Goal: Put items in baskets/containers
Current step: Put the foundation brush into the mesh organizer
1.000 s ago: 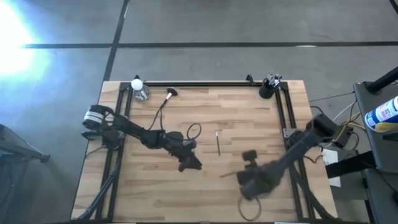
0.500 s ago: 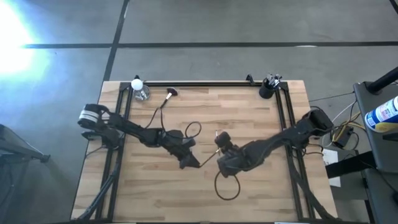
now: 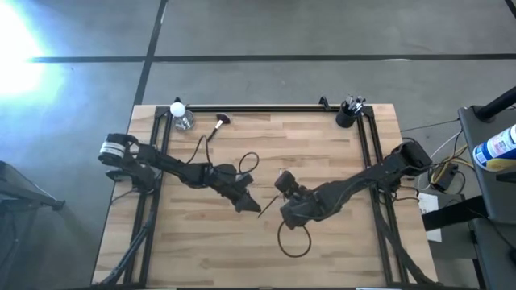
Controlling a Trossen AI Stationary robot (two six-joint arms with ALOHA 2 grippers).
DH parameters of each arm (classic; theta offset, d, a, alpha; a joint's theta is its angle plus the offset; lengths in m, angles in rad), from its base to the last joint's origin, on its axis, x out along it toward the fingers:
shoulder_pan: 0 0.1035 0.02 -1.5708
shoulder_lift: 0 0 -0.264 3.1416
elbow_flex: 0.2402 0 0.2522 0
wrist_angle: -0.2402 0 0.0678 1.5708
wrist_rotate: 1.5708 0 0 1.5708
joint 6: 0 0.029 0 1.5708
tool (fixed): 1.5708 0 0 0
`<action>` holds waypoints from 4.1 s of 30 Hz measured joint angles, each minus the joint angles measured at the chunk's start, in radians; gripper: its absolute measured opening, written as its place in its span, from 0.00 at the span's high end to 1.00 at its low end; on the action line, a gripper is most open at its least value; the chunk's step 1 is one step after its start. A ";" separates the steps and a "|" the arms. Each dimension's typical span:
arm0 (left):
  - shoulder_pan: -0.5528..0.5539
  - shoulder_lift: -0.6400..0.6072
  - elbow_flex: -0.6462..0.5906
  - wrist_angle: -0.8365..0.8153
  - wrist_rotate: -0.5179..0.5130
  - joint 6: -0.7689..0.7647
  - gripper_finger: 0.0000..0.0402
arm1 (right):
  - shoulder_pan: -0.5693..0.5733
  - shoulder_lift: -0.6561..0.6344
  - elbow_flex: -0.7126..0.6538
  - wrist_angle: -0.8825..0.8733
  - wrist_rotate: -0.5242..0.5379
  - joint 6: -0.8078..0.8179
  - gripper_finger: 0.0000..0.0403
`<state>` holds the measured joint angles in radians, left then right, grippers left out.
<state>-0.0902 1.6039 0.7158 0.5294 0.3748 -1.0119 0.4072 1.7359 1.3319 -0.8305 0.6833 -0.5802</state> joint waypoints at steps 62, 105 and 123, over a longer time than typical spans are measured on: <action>0.023 0.035 -0.150 0.683 -0.419 0.795 0.98 | -0.246 -0.320 -0.593 1.499 -0.328 0.851 0.49; 0.037 0.030 -0.222 0.666 -0.455 0.749 0.82 | -0.351 -0.622 -0.413 0.796 0.294 0.697 0.98; 0.037 0.030 -0.232 0.667 -0.454 0.749 0.82 | -1.100 -0.691 -0.563 0.668 0.189 0.847 0.98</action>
<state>-0.0536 1.6337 0.4835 1.1961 -0.0795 -0.2634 -0.6930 1.0449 0.7686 -0.1629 0.8726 0.2672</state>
